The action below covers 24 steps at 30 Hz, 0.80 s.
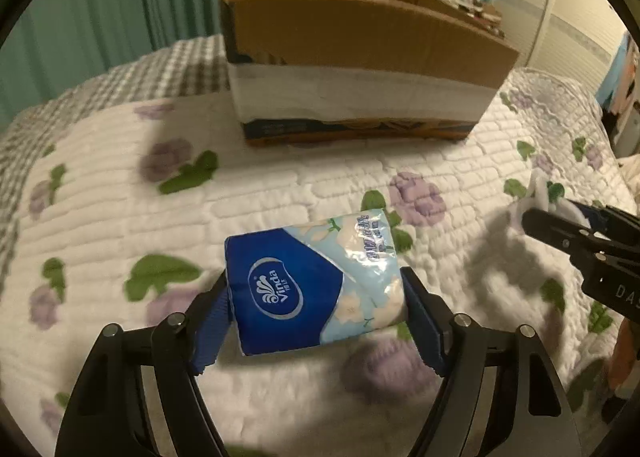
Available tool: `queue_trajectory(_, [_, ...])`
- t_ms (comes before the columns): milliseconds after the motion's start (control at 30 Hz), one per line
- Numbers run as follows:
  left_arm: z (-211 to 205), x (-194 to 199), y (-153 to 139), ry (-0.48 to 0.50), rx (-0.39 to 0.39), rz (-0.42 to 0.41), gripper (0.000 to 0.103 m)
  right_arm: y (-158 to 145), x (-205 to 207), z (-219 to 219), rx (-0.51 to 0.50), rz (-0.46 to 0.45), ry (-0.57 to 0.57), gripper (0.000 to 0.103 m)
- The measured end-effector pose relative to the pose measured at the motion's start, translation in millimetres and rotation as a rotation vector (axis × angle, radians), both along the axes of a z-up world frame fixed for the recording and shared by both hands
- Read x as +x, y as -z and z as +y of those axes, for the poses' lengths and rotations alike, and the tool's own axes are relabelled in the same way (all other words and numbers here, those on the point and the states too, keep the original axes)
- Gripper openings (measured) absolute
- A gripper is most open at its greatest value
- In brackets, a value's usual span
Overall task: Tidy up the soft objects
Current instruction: 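Grasp the blue tissue pack with the left tool while the right tool grasps the green-banded sock bundle, then place the tissue pack and sock bundle into the cardboard box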
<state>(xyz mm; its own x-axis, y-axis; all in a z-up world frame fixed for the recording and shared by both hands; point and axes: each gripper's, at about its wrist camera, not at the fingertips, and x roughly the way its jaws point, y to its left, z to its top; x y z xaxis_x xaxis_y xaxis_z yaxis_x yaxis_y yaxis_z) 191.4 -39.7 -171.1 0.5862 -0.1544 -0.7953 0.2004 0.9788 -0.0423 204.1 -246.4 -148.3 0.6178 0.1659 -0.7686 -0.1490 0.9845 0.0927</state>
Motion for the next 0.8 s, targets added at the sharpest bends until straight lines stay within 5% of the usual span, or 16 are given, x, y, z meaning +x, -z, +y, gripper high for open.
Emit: queue_trajectory(800, [22.0, -85.4, -173.1, 0.016, -0.012, -0.343, 0.077, -201.0, -87.7, 35.3, -0.017, -0.325, -0.115, 0.05])
